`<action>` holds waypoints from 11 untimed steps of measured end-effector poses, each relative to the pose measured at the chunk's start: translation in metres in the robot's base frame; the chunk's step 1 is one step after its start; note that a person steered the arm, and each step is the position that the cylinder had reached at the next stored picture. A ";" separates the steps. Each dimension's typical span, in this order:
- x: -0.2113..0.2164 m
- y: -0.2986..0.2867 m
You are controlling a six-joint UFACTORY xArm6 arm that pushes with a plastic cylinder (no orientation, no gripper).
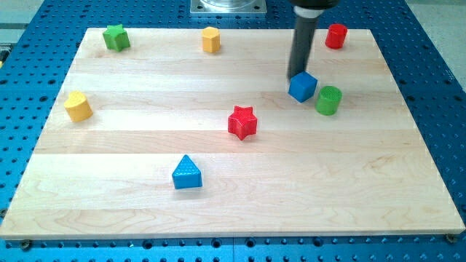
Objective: Slide the green circle to the left of the blue cube
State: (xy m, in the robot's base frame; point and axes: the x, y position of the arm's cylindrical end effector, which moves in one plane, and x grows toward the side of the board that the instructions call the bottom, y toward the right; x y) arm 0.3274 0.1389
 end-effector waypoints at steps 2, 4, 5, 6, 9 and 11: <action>0.040 0.076; 0.097 0.022; 0.097 -0.002; 0.097 -0.023; 0.053 -0.066; 0.033 -0.023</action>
